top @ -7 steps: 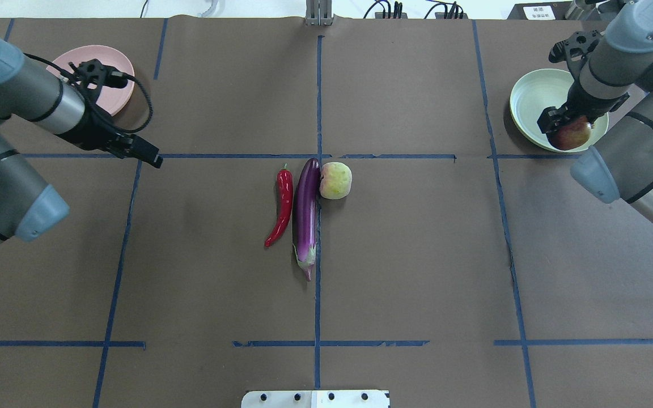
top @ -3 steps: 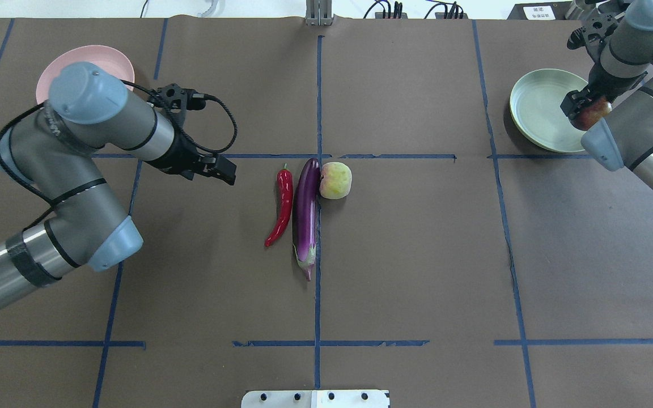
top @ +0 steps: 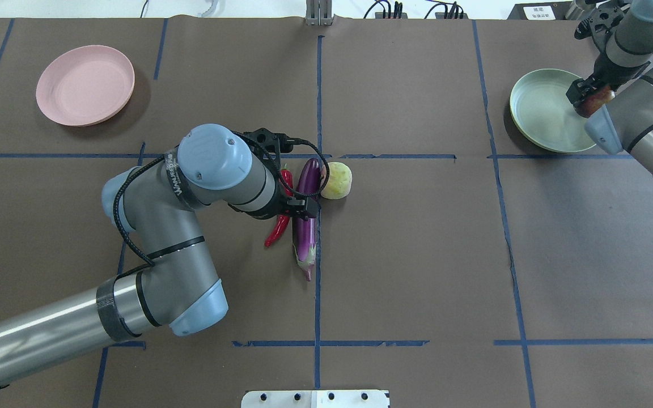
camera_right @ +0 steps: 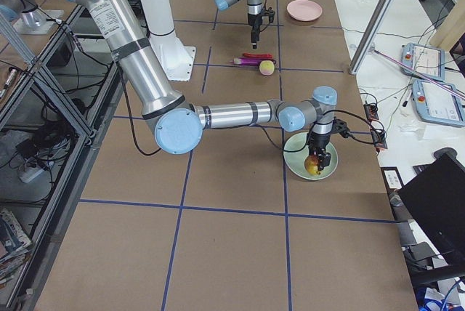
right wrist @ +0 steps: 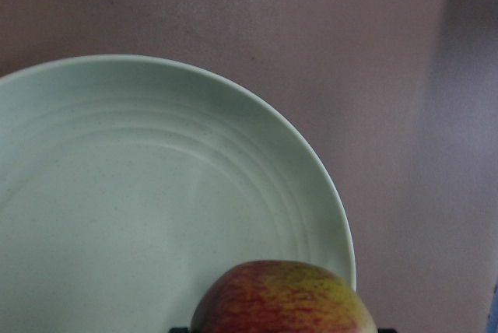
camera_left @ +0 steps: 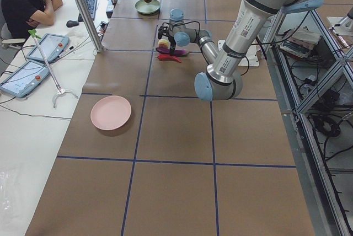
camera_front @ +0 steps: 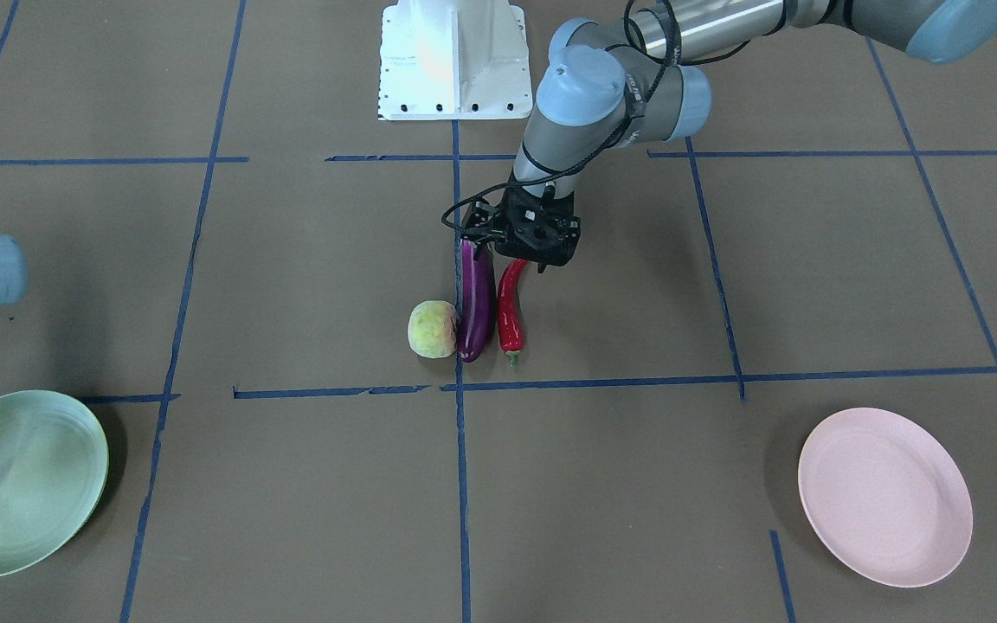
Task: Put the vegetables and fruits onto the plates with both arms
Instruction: 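Grasp the purple eggplant with the left gripper while the right gripper releases the pomegranate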
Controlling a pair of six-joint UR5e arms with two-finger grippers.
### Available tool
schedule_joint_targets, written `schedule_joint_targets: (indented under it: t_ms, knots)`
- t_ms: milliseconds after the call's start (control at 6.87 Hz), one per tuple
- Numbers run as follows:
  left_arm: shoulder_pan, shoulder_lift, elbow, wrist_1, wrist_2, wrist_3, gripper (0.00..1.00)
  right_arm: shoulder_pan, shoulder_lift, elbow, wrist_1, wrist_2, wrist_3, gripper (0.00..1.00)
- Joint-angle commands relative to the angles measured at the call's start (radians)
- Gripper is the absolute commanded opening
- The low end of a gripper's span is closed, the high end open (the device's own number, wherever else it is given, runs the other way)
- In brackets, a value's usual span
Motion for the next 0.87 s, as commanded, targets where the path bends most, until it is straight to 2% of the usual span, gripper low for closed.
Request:
schedule_joint_targets:
  t_ms: [0,291,437,728]
  knots:
    - [0.074,-0.047,0.022,0.051,0.085,-0.016,0.99,-0.001,0.007,0.003,0.003,0.016,0.002,1.00]
    - [0.077,-0.112,0.125,0.051,0.098,-0.013,0.97,0.002,0.006,0.009,0.005,0.017,0.000,1.00]
    - [0.077,-0.115,0.131,0.051,0.098,-0.013,0.87,0.002,0.006,0.012,0.005,0.046,0.002,1.00]
    - [0.077,-0.110,0.127,0.080,0.105,-0.014,0.28,0.003,0.009,0.029,0.020,0.103,0.009,1.00]
